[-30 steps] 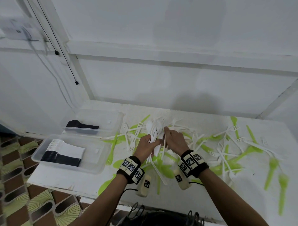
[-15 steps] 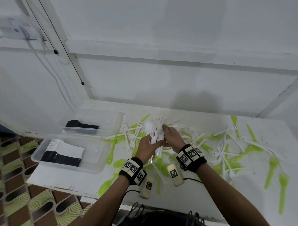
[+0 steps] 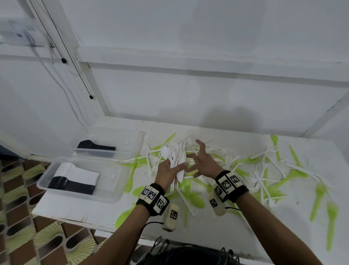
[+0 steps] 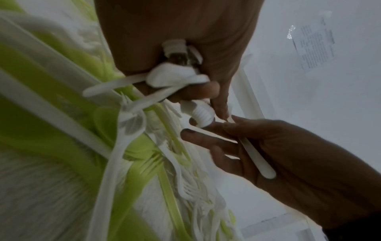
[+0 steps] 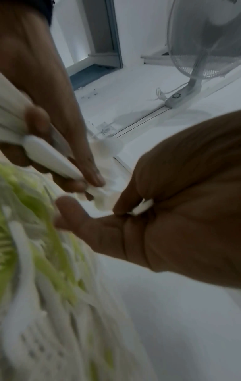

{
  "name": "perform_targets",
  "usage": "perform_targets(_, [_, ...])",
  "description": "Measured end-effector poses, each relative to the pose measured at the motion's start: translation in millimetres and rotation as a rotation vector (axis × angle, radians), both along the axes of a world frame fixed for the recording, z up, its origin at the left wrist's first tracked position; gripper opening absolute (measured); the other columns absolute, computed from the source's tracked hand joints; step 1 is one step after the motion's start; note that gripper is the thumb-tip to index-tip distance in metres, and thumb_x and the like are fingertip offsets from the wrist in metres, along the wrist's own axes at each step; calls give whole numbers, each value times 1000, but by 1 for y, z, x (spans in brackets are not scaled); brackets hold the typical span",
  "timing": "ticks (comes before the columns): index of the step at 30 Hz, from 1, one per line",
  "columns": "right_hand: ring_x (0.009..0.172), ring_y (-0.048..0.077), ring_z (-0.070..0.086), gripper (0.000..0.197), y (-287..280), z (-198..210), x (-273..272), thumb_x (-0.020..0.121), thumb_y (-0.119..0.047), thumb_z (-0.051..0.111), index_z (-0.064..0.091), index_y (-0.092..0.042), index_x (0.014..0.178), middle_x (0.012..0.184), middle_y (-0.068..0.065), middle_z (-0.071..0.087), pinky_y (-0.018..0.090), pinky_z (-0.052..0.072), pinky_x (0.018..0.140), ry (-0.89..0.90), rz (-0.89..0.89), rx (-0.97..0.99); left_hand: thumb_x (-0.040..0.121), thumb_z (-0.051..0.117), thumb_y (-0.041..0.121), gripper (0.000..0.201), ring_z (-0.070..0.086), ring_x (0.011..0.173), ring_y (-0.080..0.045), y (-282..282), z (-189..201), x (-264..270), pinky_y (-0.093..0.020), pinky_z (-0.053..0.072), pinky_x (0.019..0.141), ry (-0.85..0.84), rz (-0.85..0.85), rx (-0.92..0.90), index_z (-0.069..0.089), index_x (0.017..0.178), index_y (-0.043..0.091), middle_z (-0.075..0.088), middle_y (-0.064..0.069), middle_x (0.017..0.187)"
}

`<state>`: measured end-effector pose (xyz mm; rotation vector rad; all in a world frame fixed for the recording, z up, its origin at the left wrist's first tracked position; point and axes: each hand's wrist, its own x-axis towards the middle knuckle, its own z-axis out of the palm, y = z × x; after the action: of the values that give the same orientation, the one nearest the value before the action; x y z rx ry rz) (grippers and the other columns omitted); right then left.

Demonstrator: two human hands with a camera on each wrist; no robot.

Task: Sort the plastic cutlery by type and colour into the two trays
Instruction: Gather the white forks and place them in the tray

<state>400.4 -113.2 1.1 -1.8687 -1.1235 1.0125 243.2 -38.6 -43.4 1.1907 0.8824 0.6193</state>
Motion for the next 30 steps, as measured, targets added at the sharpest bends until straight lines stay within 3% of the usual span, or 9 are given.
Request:
perform_targets(3, [90, 29, 74, 49, 3, -16, -17, 102, -4, 43, 43, -18, 149, 98, 3, 66, 50, 63, 74, -106, -174, 144, 86, 80, 13, 19, 61, 50, -6, -5, 4, 7, -15, 43, 45, -29, -12, 22, 73, 99, 0, 74, -9, 80])
perform_targets(5, [85, 21, 74, 42, 5, -27, -22, 103, -14, 48, 55, -20, 144, 86, -4, 69, 47, 62, 83, -95, -270, 203, 88, 79, 13, 21, 63, 54, -6, -4, 7, 9, -14, 44, 47, -28, -17, 41, 73, 102, -1, 74, -11, 84])
perform_targets(8, [110, 12, 68, 43, 6, -21, -23, 100, -41, 49, 62, -29, 139, 116, -6, 73, 43, 56, 98, 217, -288, 149, 87, 80, 19, 28, 61, 53, -13, 2, 5, 7, -21, 44, 45, 55, -21, 126, 71, 95, -6, 73, -20, 80])
perform_targets(11, [111, 16, 70, 34, 6, -11, -19, 106, -36, 46, 70, -21, 125, 118, -1, 74, 41, 60, 87, 495, -326, 197, 89, 79, 23, 37, 55, 46, -21, 2, 4, 3, -25, 40, 39, 57, -46, 129, 69, 95, -12, 70, -30, 81])
perform_targets(14, [94, 32, 69, 25, 11, -13, -17, 104, -25, 56, 64, -4, 114, 103, 15, 72, 39, 59, 66, 530, -506, 252, 91, 77, 21, 37, 47, 37, -20, -4, 10, 2, -25, 37, 37, 45, -140, 108, 68, 93, -14, 66, -13, 61])
perform_targets(19, [91, 26, 68, 35, 15, -19, -20, 99, -30, 65, 50, -11, 125, 115, 19, 67, 37, 57, 60, 741, -631, 140, 92, 76, 26, 34, 41, 34, -25, -3, 11, 0, -28, 34, 41, 65, -208, 121, 65, 81, -4, 52, -10, 49])
perform_targets(24, [76, 23, 69, 23, 8, -19, -17, 103, -25, 55, 67, -5, 104, 92, 13, 71, 34, 55, 58, 712, -545, 103, 95, 71, 28, 34, 44, 37, -18, 0, 14, -3, -29, 35, 39, 75, -322, 137, 71, 104, -5, 68, -24, 75])
perform_targets(28, [73, 27, 65, 29, 13, -23, -16, 102, -25, 55, 59, 3, 111, 97, 18, 67, 33, 50, 48, 619, -649, 113, 103, 57, 41, 41, 42, 39, -16, -5, 19, -4, -25, 35, 38, 60, -385, 114, 73, 112, 4, 79, -9, 97])
perform_targets(30, [88, 28, 69, 28, 16, -27, -16, 99, -29, 57, 57, -2, 109, 104, 16, 68, 42, 60, 61, 498, -706, 119, 102, 56, 46, 44, 40, 42, -19, -9, 21, -2, -23, 33, 38, 73, -361, 91, 75, 110, 7, 79, -7, 101])
